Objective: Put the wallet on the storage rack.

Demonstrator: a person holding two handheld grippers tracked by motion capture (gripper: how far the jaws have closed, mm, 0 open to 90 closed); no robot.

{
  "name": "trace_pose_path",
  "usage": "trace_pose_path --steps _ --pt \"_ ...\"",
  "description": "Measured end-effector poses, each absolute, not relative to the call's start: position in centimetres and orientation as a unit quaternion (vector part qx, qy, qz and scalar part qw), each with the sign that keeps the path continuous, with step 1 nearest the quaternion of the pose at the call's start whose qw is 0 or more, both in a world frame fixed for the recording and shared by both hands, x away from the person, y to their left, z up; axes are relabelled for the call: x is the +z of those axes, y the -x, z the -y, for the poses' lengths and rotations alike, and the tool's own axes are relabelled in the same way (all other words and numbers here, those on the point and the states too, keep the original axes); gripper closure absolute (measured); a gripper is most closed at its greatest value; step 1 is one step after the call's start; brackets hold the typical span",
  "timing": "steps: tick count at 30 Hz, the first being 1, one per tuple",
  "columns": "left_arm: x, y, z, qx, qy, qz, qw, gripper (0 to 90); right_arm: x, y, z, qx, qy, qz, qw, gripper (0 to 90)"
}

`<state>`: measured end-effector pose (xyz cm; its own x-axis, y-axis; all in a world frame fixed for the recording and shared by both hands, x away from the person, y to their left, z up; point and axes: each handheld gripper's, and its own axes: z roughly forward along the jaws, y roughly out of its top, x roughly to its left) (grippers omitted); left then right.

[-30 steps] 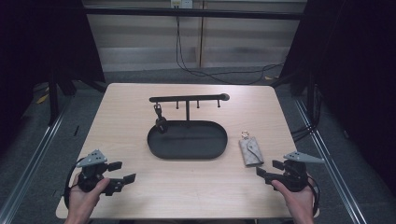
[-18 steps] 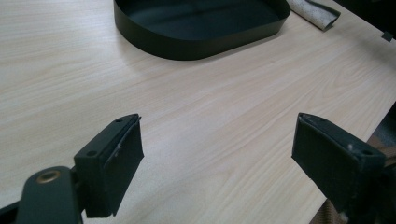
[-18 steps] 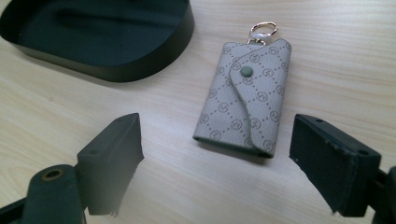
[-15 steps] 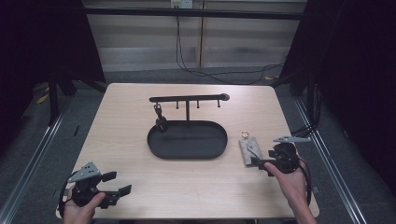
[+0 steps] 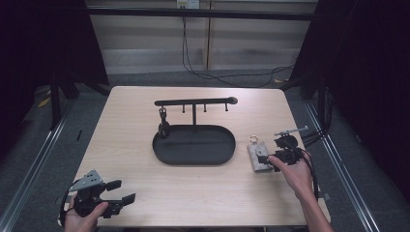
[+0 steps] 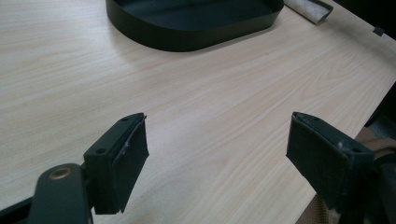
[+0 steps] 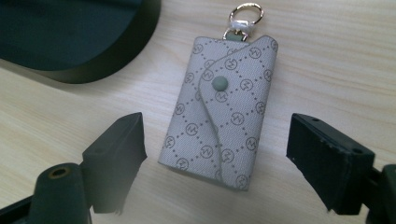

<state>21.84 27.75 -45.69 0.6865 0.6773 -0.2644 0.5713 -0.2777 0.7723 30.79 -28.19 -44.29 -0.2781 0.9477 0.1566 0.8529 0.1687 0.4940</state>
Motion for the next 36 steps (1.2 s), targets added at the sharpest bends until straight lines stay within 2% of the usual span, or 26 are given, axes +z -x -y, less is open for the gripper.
trace_pose_path --steps 3,8,17,29,36 --pt "-45.7 -21.8 -27.5 0.056 -0.801 -0.387 0.454 20.3 -44.4 -31.7 28.1 0.243 -0.591 -0.765 0.083 14.2" --pt "-45.6 -21.7 -27.3 0.053 -0.804 -0.38 0.454 20.3 -44.2 -33.1 27.7 0.225 -0.592 -0.77 0.077 16.2" --pt "-45.5 -21.6 -27.3 0.044 -0.805 -0.363 0.468 18.3 -45.4 -35.6 26.7 0.166 -0.611 -0.772 0.051 29.1" --pt "-45.4 -21.6 -27.3 0.042 -0.807 -0.362 0.465 18.2 -47.1 -36.8 25.9 0.13 -0.615 -0.777 0.032 21.2" --pt "-45.5 -21.7 -27.4 0.041 -0.805 -0.363 0.467 18.2 -47.6 -37.2 25.6 0.116 -0.614 -0.781 0.03 21.6"
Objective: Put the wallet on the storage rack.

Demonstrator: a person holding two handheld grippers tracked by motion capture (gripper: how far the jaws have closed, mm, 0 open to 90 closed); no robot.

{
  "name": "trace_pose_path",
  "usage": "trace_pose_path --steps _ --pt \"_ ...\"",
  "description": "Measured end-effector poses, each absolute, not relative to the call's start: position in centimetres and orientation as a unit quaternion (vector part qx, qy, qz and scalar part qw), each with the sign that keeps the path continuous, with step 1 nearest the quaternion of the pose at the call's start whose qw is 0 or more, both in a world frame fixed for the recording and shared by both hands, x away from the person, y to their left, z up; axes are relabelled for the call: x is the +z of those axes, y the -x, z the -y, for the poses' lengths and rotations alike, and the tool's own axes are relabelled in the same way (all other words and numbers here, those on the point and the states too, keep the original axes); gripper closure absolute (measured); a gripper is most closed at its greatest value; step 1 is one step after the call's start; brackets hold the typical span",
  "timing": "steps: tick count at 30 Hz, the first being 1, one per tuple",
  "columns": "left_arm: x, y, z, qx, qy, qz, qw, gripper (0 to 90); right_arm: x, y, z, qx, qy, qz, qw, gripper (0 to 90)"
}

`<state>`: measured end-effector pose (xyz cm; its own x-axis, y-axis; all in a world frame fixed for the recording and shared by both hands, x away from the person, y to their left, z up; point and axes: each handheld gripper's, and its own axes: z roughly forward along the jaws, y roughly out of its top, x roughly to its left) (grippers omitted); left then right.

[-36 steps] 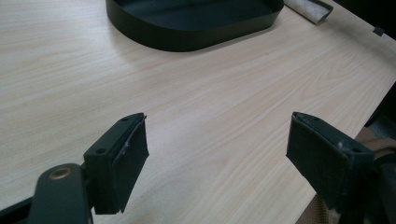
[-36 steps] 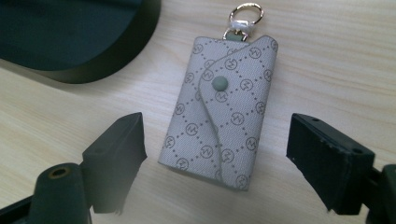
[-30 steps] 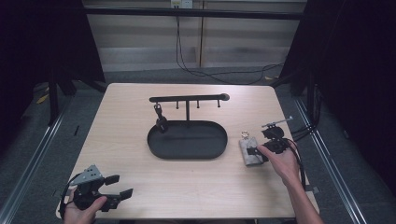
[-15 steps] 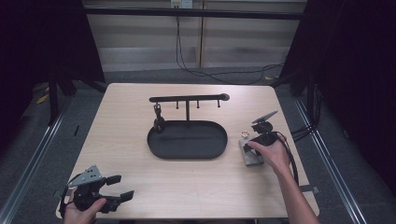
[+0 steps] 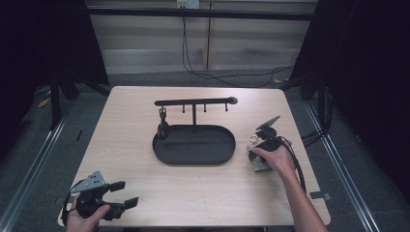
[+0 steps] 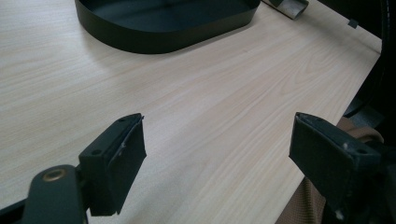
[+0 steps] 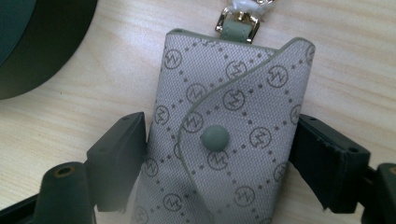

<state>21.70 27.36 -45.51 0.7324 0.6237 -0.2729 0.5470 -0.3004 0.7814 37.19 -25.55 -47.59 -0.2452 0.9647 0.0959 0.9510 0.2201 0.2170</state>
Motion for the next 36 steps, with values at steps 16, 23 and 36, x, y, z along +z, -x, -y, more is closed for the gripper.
trace_pose_path --steps 16,23,36 --pt "-45.6 -22.0 -27.4 0.039 -0.806 -0.366 0.464 18.2 -47.2 -38.0 24.4 0.071 -0.622 -0.779 0.03 31.1" --pt "-45.6 -22.1 -27.4 0.038 -0.807 -0.366 0.462 18.2 -46.8 -38.3 24.0 0.055 -0.622 -0.78 0.035 32.9" --pt "-45.5 -22.2 -27.7 0.039 -0.802 -0.368 0.47 18.3 -44.9 -37.8 24.5 0.087 -0.625 -0.775 0.033 33.5"
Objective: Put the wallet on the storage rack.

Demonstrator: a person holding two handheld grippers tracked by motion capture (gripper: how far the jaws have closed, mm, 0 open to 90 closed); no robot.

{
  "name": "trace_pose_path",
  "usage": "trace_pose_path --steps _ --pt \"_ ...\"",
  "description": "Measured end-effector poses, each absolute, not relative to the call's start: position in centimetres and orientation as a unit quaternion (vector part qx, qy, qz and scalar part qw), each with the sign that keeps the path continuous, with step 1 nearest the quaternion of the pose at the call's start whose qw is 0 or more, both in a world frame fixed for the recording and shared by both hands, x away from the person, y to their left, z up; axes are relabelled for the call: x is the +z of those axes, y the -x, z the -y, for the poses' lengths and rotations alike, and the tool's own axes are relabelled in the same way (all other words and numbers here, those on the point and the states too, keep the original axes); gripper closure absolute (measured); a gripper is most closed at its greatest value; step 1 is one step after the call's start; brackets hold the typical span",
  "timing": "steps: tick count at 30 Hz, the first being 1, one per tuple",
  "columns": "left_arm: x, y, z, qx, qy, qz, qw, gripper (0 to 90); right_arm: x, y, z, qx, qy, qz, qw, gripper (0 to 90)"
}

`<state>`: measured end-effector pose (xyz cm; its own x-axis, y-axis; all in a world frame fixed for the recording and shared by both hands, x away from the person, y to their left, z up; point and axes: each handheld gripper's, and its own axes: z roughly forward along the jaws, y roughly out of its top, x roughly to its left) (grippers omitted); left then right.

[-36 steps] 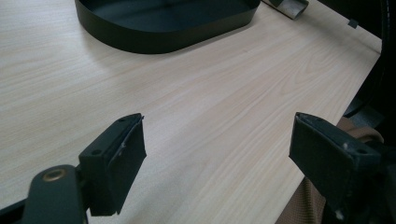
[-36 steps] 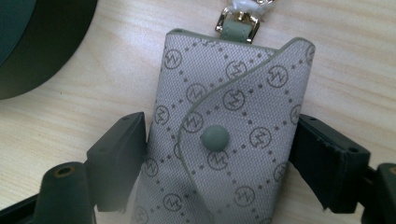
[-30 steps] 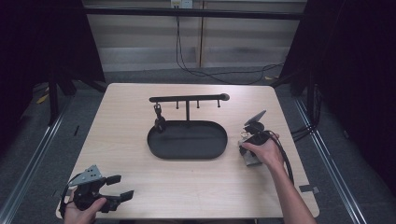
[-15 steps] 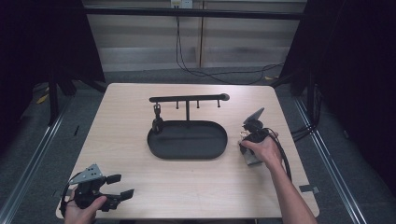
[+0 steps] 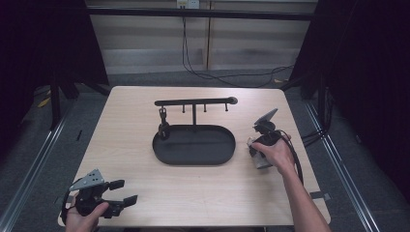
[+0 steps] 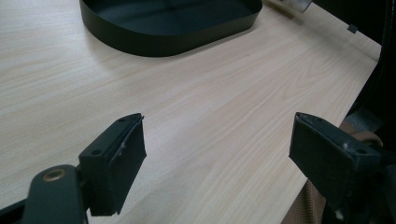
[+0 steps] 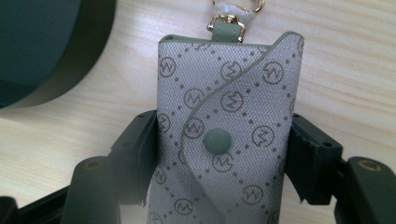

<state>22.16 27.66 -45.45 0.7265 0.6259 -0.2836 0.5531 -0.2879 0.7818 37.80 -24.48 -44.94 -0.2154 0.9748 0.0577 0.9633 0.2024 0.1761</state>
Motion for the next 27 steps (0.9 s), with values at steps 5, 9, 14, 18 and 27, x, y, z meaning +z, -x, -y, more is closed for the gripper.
trace_pose_path --steps 5,9,14,18,27 --pt "-45.6 -22.4 -27.5 0.036 -0.802 -0.37 0.468 18.3 -44.4 -37.5 24.9 0.097 -0.627 -0.773 0.024 33.5" --pt "-45.7 -22.3 -27.6 0.034 -0.801 -0.377 0.464 19.7 -44.0 -37.3 25.3 0.107 -0.631 -0.768 0.021 33.6" --pt "-45.7 -22.4 -27.8 0.032 -0.796 -0.381 0.469 19.7 -42.8 -37.1 25.5 0.114 -0.625 -0.772 0.023 33.6" --pt "-45.7 -22.4 -27.8 0.032 -0.796 -0.381 0.47 19.7 -41.6 -37.1 25.7 0.129 -0.621 -0.773 0.024 33.5" --pt "-45.7 -22.5 -27.8 0.031 -0.794 -0.383 0.47 19.7 -39.2 -37.2 25.5 0.158 -0.618 -0.77 0.023 33.6"
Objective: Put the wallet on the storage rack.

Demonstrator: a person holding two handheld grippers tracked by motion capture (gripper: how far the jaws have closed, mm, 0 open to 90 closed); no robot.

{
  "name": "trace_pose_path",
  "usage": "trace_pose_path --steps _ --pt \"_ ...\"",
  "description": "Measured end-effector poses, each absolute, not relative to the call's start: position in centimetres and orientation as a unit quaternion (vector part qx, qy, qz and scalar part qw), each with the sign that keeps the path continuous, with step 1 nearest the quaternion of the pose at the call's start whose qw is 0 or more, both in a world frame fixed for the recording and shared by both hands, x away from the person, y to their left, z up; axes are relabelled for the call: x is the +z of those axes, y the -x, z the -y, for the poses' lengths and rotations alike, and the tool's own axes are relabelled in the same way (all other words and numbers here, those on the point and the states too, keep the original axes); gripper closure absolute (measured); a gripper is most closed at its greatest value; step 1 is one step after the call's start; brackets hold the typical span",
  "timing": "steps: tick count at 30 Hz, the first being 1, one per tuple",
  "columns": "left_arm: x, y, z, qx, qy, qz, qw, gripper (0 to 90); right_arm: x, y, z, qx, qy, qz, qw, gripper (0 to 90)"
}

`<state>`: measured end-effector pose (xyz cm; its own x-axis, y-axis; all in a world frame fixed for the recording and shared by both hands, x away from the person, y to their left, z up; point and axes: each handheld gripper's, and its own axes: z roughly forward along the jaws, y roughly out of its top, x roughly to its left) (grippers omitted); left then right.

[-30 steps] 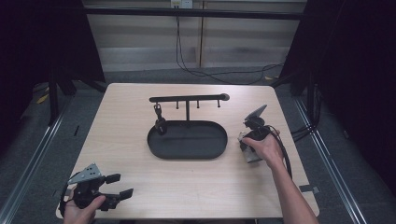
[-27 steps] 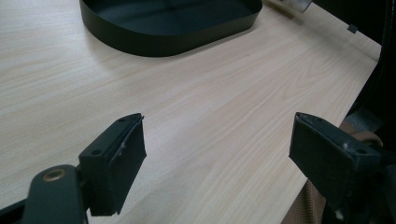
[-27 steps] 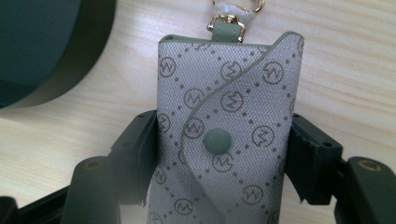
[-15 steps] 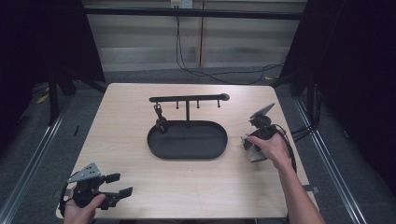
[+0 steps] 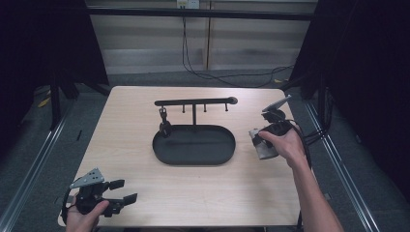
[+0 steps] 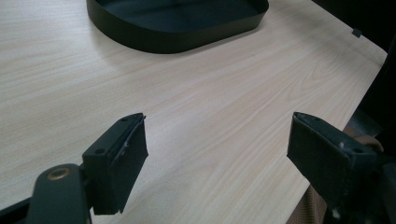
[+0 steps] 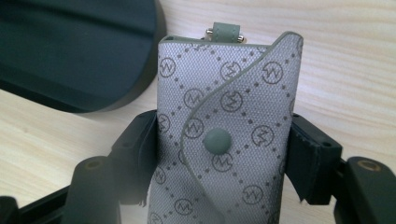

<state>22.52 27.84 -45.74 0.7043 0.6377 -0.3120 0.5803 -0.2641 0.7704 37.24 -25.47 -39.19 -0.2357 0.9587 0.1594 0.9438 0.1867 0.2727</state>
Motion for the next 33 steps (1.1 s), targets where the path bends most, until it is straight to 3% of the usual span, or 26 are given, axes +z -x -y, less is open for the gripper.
trace_pose_path --steps 33 --pt "-45.7 -22.4 -27.9 0.03 -0.794 -0.383 0.471 19.7 -38.1 -38.2 22.4 0.296 -0.596 -0.746 -0.008 33.9"
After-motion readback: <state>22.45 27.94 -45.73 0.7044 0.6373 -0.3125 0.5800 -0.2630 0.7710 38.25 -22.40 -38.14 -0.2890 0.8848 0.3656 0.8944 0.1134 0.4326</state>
